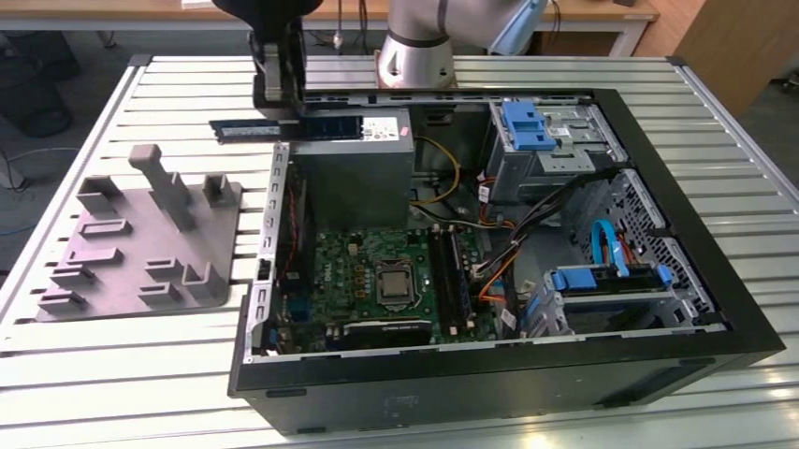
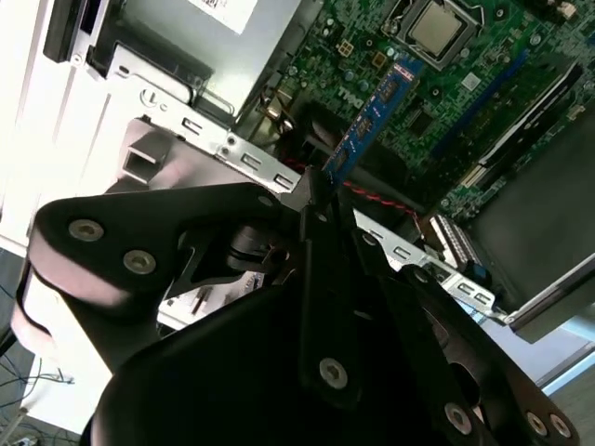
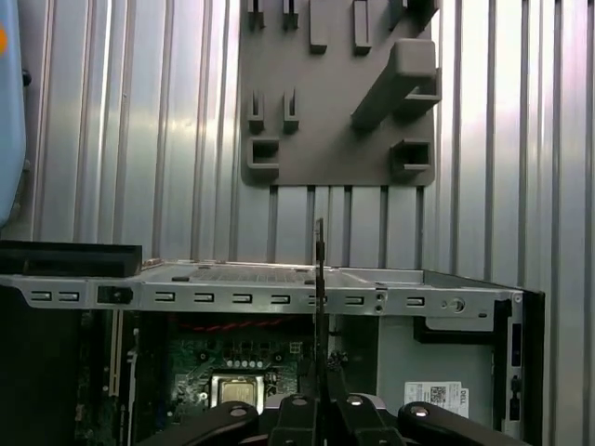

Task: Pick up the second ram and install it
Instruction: 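Pick up the second ram and move it above second insertion slot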

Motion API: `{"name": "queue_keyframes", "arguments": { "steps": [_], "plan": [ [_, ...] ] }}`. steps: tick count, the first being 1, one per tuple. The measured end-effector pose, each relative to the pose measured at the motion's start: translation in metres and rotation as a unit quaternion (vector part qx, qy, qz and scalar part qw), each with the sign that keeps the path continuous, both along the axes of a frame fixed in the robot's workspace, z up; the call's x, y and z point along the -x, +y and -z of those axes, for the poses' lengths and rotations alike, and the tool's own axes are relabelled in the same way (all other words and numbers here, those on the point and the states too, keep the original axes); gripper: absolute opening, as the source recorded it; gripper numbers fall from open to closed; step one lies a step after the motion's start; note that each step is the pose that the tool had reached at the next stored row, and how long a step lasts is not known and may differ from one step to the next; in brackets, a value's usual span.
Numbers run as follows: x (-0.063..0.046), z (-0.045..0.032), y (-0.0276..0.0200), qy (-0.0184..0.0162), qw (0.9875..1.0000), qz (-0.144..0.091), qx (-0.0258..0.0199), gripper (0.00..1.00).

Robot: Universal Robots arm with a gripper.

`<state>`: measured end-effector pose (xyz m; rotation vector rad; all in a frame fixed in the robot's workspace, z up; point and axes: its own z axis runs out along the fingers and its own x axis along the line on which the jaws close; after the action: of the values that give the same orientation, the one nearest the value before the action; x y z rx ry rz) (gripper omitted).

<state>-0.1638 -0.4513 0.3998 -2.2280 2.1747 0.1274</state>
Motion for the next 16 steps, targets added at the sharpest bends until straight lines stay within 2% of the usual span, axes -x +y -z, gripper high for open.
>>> {"name": "queue_keyframes", "arguments": {
  "steps": [16],
  "plan": [
    [-0.052,0.0074,0.0002,0.0045,1.0000,0.000,0.0000,0.14]
  ]
}}
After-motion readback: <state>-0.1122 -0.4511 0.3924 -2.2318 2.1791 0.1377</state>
